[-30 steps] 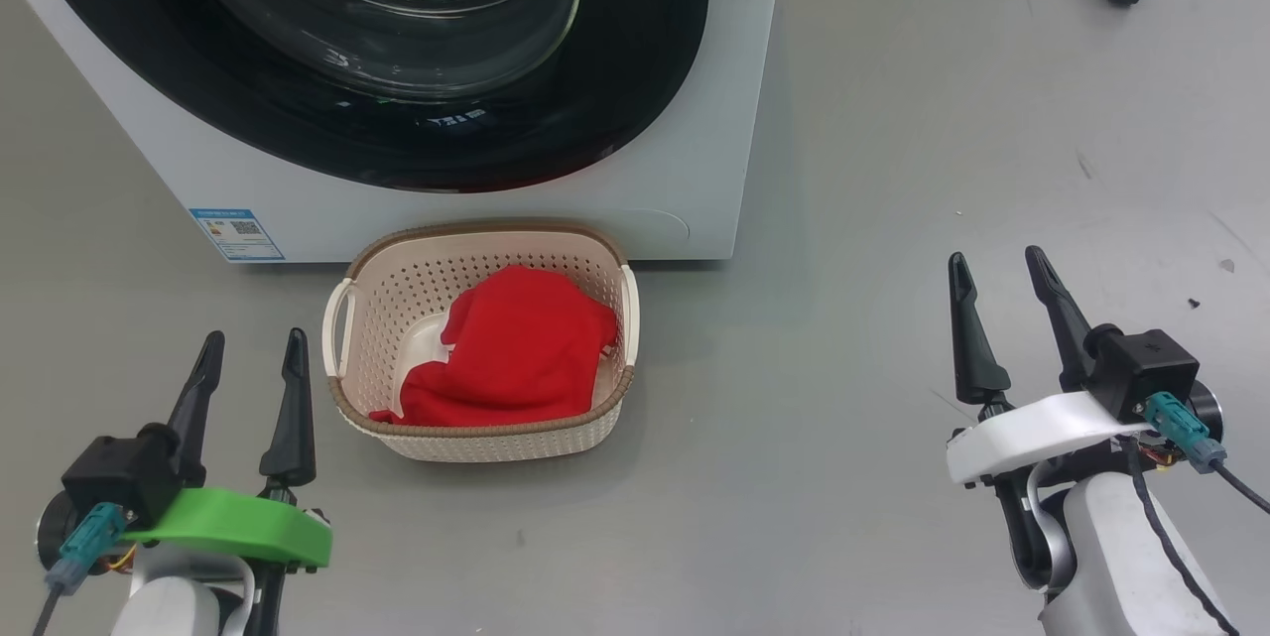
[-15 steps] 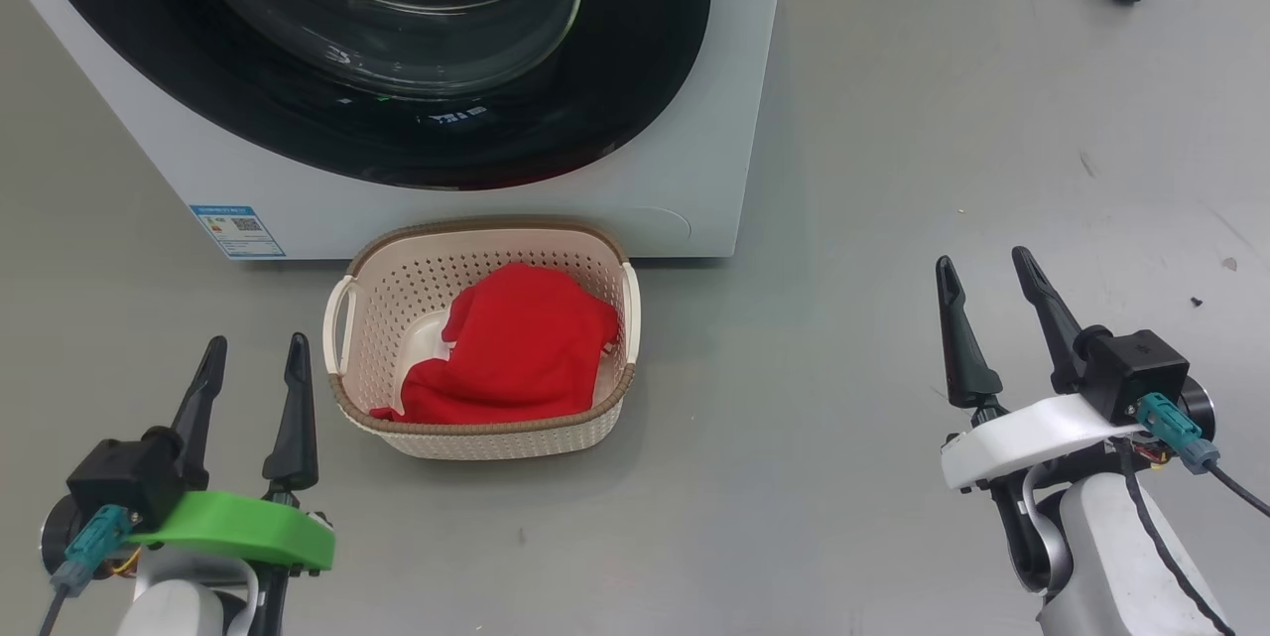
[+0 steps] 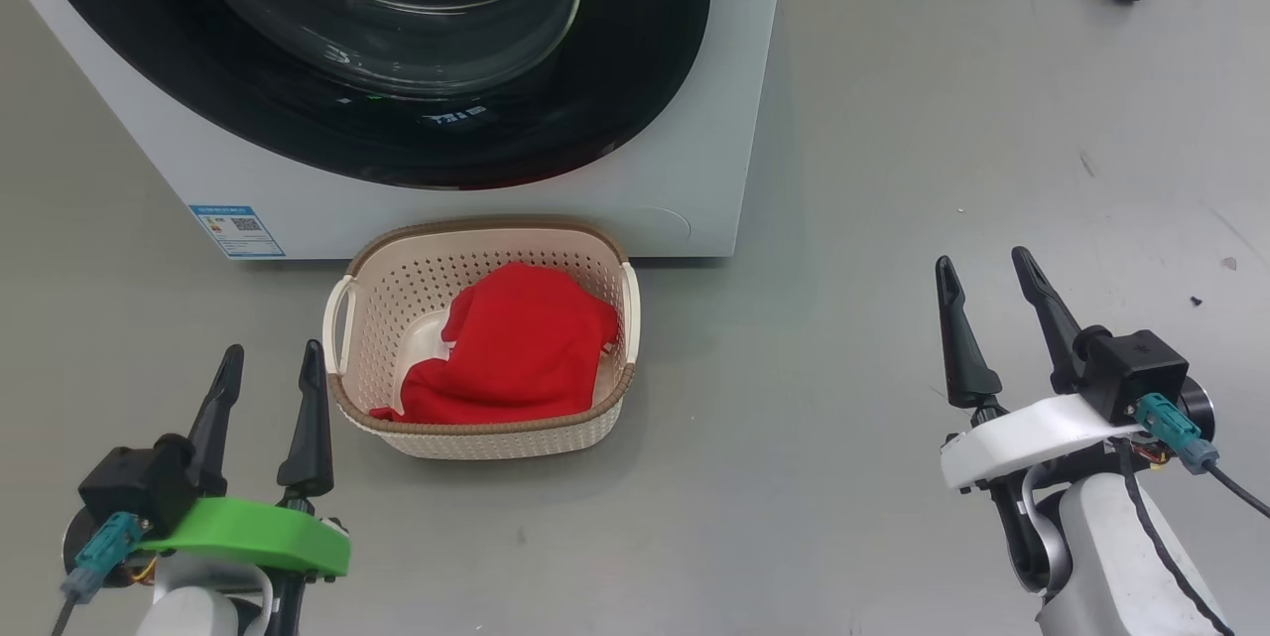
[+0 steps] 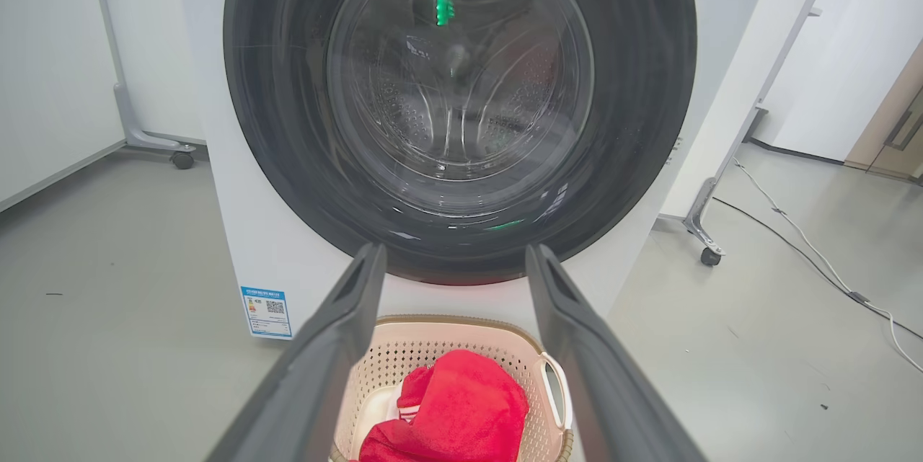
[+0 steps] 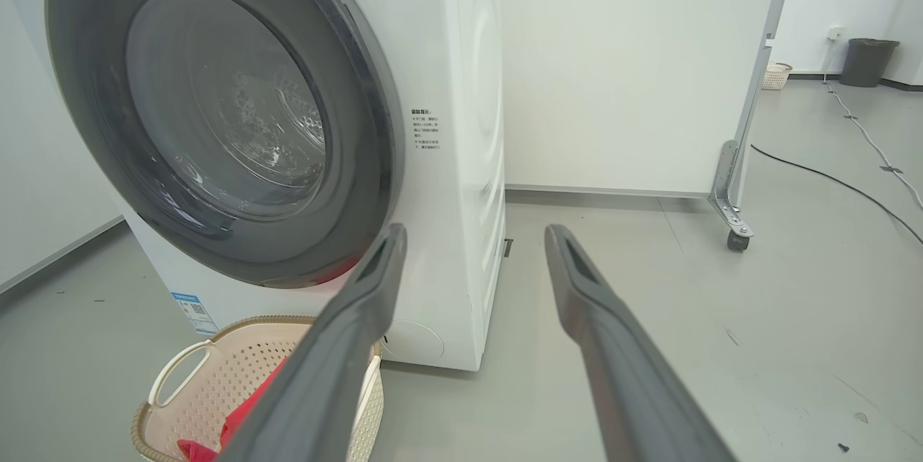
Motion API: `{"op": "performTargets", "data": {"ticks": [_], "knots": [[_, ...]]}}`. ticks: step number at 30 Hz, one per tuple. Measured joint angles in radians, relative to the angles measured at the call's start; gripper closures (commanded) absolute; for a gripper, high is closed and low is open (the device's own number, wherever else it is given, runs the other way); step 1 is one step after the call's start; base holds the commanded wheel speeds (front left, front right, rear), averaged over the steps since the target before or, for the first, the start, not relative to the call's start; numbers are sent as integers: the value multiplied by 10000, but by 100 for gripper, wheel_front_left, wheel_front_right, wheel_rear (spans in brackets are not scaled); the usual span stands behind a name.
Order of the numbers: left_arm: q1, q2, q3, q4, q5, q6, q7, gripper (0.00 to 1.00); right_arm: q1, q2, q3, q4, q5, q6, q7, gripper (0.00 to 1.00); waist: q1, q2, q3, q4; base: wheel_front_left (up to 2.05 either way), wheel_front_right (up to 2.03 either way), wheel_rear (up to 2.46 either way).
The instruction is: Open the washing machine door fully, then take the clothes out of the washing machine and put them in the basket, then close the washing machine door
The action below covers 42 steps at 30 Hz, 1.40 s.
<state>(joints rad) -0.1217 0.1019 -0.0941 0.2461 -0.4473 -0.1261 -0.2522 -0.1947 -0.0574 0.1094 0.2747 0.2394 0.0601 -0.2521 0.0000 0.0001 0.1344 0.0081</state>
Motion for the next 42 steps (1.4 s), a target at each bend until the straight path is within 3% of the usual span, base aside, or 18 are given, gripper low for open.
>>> {"op": "performTargets", "data": {"ticks": [12,42], "knots": [[38,25,-290,-19,-619,0,0,0,3,6,-13,-4,-15,0,0,0,0,0,43,-2,0,0,0],[107,276,-397,-25,-895,0,0,0,4,17,23,-13,-44,6,0,0,0,0,63,-12,0,0,0]]}}
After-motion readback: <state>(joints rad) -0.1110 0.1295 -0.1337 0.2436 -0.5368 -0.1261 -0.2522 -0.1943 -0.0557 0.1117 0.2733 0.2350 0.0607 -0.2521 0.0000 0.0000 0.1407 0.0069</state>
